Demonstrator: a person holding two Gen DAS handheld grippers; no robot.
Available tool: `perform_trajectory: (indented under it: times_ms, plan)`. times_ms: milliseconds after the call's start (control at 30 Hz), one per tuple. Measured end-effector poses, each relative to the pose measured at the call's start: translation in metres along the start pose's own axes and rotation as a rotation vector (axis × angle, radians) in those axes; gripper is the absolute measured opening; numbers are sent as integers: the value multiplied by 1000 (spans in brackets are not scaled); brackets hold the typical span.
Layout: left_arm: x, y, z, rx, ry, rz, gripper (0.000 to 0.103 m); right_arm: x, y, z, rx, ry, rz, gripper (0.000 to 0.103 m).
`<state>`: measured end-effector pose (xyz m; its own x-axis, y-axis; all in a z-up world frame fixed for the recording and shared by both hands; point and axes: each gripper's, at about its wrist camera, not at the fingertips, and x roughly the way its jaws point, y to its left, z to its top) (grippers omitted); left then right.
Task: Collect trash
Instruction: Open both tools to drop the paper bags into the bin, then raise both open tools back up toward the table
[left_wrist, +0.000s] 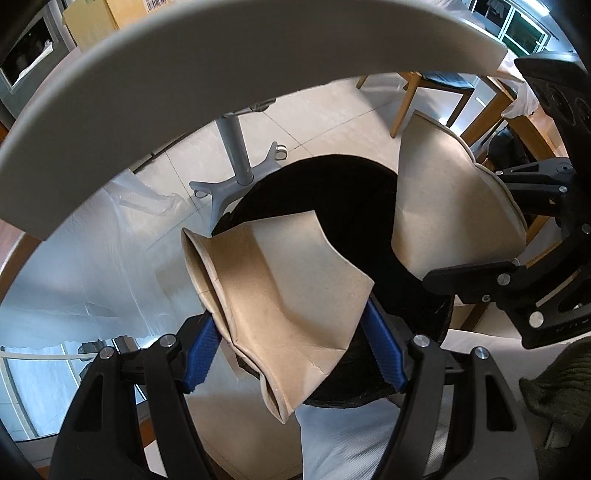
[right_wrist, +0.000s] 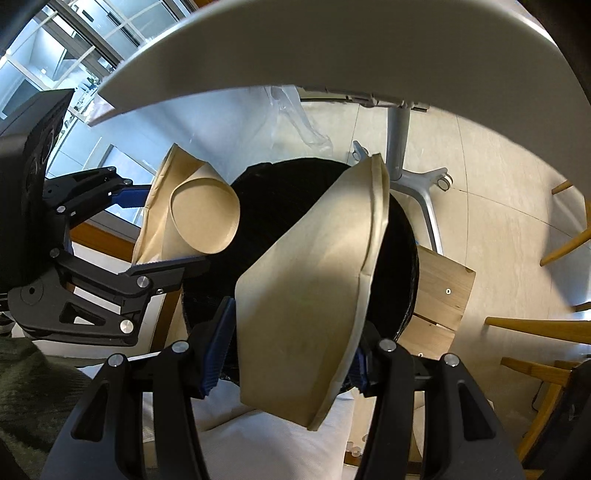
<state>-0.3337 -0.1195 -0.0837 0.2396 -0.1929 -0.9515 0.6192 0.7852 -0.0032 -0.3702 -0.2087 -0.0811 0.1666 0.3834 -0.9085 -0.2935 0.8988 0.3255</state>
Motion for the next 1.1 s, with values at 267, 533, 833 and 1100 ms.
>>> perform_trajectory:
  times_ms: [267, 533, 833, 1100]
  plan:
    - [11, 2, -1, 11, 12, 14, 72, 11, 4, 1, -16, 21, -32, 52]
    - [15, 0, -2, 15, 18, 17, 72, 15, 2, 1, -11, 38, -39, 43]
    - [18, -1, -2, 20, 23, -11, 89, 14, -3, 0, 29, 41, -38, 53]
    - [18, -4, -2, 35, 29, -3, 89, 12, -2, 0, 33, 37, -39, 54]
